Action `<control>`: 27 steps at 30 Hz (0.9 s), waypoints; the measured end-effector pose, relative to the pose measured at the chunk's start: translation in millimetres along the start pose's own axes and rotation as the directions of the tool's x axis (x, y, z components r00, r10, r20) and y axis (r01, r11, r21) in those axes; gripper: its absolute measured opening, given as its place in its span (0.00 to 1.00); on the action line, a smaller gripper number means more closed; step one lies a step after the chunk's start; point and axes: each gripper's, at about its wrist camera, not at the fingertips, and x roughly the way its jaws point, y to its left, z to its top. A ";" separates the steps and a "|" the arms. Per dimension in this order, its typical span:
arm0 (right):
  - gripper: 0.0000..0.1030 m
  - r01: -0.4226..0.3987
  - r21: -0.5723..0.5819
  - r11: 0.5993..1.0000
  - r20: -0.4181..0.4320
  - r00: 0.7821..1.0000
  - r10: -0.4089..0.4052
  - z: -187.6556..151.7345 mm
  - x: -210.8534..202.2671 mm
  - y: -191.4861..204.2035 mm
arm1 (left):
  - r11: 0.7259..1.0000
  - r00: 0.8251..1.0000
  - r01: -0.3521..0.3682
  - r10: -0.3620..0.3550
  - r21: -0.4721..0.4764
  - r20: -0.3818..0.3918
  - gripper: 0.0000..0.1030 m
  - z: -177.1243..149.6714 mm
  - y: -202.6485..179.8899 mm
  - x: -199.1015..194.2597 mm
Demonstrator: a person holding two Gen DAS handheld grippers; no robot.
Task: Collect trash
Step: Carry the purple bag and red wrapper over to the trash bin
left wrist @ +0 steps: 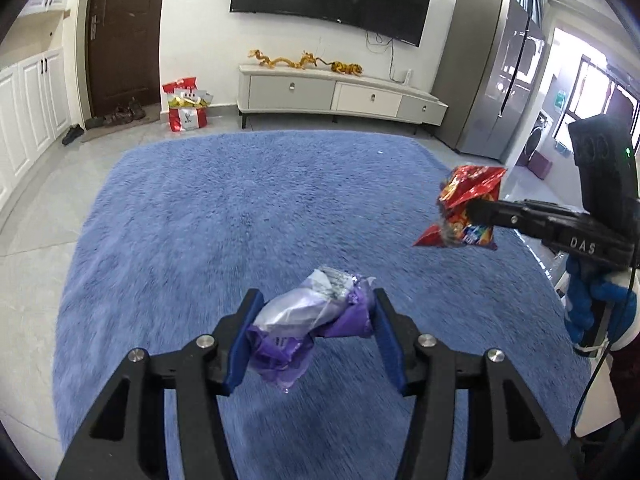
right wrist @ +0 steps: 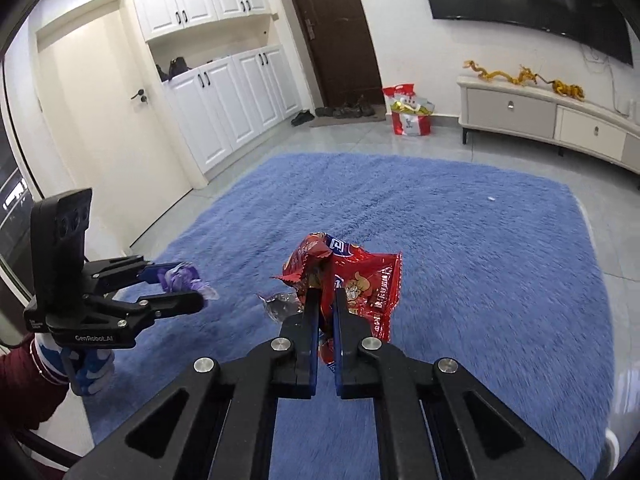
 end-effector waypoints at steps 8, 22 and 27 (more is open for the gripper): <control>0.06 0.078 0.057 0.995 0.056 0.995 -0.081 -27.5 -68.7 -4.2 | 0.998 0.998 -0.059 0.059 0.006 0.036 0.50 -18.9 -34.9 -39.3; 0.06 0.305 0.257 0.917 0.106 0.934 -0.340 -102.3 -192.5 -78.3 | 0.999 0.999 0.036 -0.036 0.009 0.023 0.50 -24.0 -103.3 -38.5; 0.06 0.354 0.328 0.876 0.090 0.911 -0.402 -133.9 -211.4 -115.3 | 0.995 0.995 0.090 -0.089 0.039 -0.038 0.50 -9.7 -145.7 -13.2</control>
